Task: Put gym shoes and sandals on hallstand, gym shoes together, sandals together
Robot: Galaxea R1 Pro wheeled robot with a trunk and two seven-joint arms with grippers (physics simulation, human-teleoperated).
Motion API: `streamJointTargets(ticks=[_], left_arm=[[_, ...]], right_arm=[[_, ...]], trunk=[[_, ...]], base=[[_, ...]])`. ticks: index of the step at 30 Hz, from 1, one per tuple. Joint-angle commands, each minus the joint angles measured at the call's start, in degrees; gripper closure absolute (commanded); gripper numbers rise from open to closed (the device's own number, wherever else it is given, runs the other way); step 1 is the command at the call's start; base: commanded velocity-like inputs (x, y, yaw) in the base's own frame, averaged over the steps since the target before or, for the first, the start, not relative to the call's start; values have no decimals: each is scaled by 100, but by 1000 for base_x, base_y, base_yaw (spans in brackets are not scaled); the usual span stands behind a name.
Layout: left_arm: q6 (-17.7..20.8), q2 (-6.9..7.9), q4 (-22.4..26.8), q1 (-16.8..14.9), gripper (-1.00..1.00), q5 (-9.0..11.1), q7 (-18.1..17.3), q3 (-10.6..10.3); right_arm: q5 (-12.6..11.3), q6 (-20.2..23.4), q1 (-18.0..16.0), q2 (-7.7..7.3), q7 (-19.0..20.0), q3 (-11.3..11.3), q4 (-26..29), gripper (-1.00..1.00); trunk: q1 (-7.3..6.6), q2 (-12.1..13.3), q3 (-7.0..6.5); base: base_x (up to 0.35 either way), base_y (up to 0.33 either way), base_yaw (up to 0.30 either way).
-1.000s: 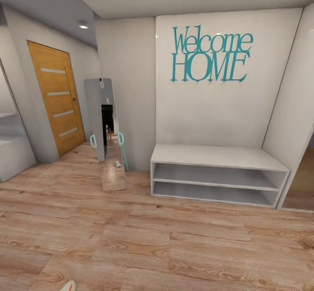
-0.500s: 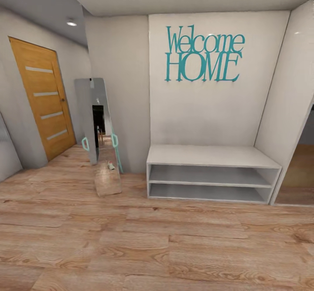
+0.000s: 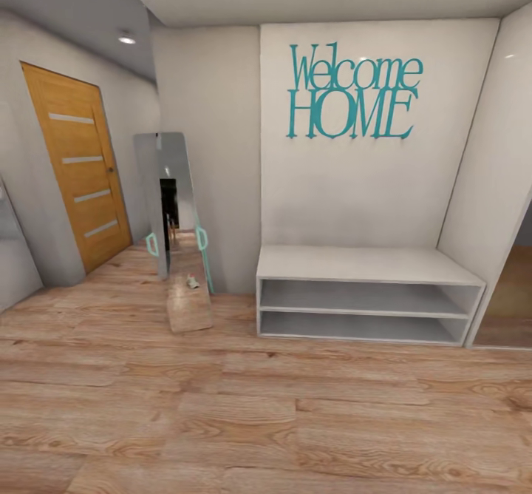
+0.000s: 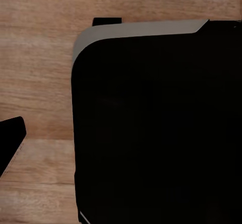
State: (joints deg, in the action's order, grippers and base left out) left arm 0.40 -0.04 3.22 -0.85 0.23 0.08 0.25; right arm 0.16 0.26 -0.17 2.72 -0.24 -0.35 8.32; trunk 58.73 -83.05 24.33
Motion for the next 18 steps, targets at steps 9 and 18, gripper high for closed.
streamJointTargets(ticks=[9,18], left_arm=[[4,4,3,-3,-100,3,1,2],[4,4,3,-3,-100,2,6,2]], right_arm=[[2,8,-1,1,-3,-5,3,-100],[2,5,-1,1,-3,-5,3,-100]], trunk=[[0,-3,6],[0,-3,6]], base=[[0,117,0],[0,162,0]])
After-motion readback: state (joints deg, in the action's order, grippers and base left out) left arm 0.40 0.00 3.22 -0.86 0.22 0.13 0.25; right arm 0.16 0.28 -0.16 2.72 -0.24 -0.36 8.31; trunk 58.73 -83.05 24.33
